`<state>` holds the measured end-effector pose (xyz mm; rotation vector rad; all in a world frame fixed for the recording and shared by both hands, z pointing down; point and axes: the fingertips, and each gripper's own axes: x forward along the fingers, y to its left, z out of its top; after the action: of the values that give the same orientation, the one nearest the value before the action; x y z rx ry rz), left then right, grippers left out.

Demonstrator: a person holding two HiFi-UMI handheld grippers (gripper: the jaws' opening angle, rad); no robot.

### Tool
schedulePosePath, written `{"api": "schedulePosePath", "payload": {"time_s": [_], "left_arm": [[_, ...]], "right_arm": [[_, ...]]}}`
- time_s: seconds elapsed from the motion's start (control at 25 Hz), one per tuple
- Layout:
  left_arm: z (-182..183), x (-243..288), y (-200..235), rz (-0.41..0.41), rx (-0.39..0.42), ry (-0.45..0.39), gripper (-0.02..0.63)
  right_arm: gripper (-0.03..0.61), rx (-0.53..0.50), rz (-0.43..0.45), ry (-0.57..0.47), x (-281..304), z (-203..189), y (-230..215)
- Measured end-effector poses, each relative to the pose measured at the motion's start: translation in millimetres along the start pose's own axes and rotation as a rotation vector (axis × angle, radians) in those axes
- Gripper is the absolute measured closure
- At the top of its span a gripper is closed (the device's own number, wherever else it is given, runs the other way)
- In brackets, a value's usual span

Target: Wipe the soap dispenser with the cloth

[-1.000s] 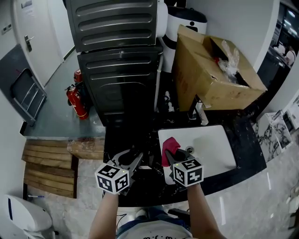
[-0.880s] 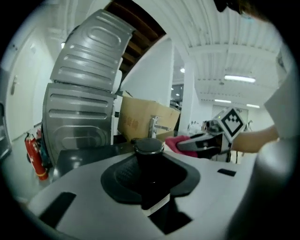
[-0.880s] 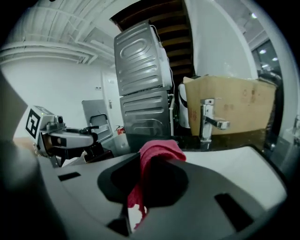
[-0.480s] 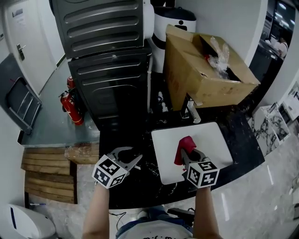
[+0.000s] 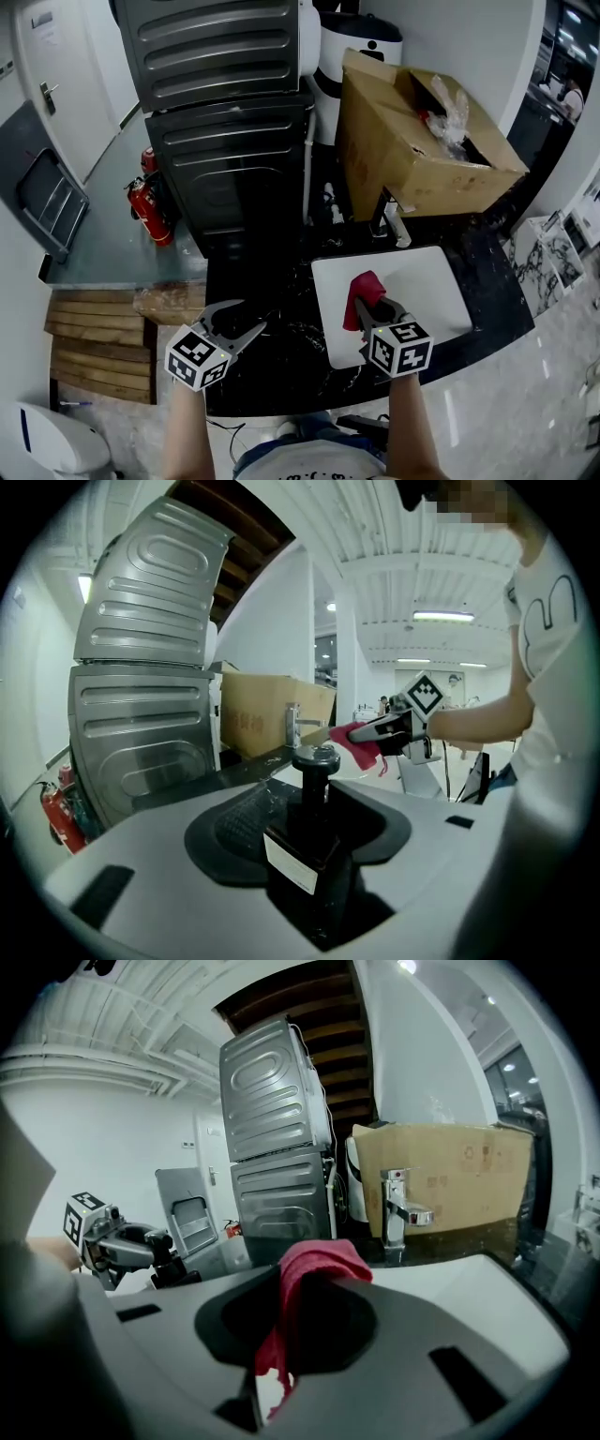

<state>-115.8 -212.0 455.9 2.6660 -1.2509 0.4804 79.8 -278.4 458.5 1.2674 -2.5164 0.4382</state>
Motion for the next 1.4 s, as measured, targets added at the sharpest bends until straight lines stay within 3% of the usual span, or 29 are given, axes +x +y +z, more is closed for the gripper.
{"api": "schedulePosePath", "payload": {"time_s": [0.12,0.32,0.44,0.56,0.64,0.8,0.88,1.2,1.4], "left_arm": [[0,0,-7,0.041,-0.016,-0.044,0.437],[6,18,-15,0.121,0.004,-0.046,0.434],[7,20,-9,0.189,-0.066,-0.047,0.508],[9,18,-8,0.190,-0.141,-0.086,0.506],[12,16,-8,0.175,-0.228,-0.144,0.506],[8,4,1,0.145,-0.509,-0.316,0.506],[3,-3,5,0.152,-0.591,-0.367,0.508],[-6,-11,6,0.161,-0.609,-0.379,0.509],[-11,-16,10,0.165,-0.652,-0.394,0.509]], "right_arm": [[0.529,-0.012,0.017,0.002,4,0,10],[0.529,-0.048,0.057,0.015,10,-1,34],[0.529,-0.078,0.077,0.025,12,-3,46],[0.529,-0.094,0.088,0.033,13,-4,54],[0.529,-0.098,0.096,0.033,13,-3,58],[0.529,-0.107,0.129,0.033,16,-4,72],[0.529,-0.108,0.154,0.032,17,-4,81],[0.529,-0.149,0.354,0.038,22,-11,156],[0.531,-0.156,0.341,0.071,25,-21,158]]}}
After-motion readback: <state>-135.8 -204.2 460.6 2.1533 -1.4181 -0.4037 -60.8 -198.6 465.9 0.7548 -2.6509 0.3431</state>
